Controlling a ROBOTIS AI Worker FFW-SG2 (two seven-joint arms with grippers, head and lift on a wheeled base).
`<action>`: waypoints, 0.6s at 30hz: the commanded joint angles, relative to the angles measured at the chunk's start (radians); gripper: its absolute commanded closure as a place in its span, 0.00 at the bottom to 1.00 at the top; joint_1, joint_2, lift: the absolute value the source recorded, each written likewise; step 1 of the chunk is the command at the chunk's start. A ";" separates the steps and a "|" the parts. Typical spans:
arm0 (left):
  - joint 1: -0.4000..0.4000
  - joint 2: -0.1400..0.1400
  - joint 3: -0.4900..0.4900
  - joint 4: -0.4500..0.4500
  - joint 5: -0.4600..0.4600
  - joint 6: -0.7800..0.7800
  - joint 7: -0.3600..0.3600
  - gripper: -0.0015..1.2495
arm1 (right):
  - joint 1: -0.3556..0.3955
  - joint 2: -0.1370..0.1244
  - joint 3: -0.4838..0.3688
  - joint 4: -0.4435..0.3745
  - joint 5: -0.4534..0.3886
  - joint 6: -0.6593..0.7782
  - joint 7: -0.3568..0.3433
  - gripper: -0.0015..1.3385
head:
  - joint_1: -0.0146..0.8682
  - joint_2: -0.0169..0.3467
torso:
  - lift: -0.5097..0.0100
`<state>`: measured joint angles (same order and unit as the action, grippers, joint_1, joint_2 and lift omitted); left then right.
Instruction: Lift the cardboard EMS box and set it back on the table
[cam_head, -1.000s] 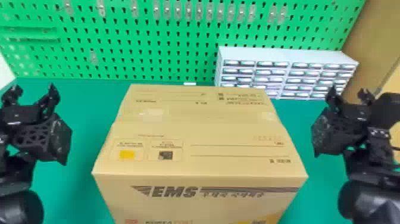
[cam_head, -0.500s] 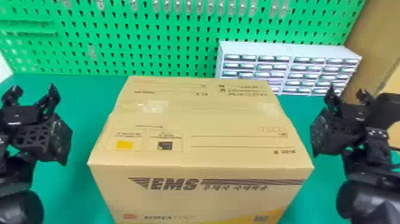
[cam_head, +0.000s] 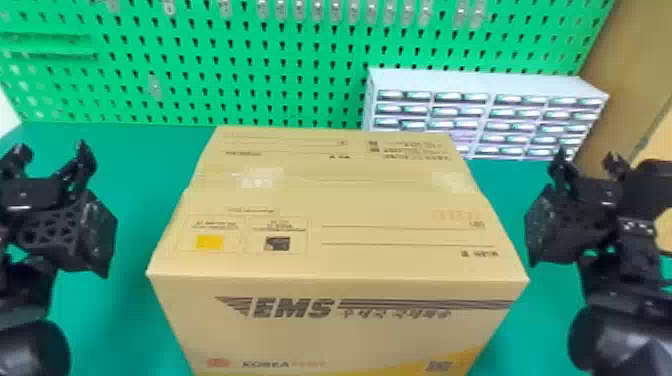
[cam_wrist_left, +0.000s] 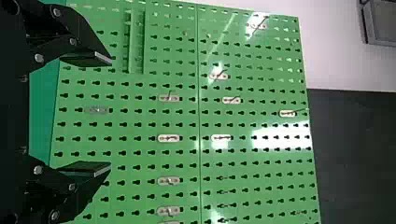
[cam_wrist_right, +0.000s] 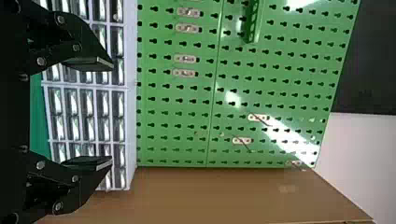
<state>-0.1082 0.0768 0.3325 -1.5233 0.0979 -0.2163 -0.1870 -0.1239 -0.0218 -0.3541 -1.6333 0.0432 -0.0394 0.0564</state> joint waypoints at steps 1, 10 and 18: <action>0.001 0.001 0.005 0.003 -0.003 0.000 0.000 0.37 | 0.006 -0.001 -0.009 0.013 -0.016 -0.011 0.000 0.40 | 0.78 0.01 | 0.80; 0.004 0.001 -0.007 0.080 0.012 -0.043 -0.012 0.37 | 0.024 -0.029 0.006 0.153 -0.077 -0.174 0.000 0.40 | 0.78 0.01 | 0.80; 0.001 0.001 -0.007 0.104 0.014 -0.048 -0.031 0.37 | 0.010 -0.029 0.009 0.263 -0.091 -0.261 0.000 0.40 | 0.78 0.01 | 0.80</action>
<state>-0.1046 0.0782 0.3257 -1.4285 0.1107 -0.2619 -0.2138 -0.1033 -0.0506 -0.3470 -1.4234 -0.0348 -0.2562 0.0567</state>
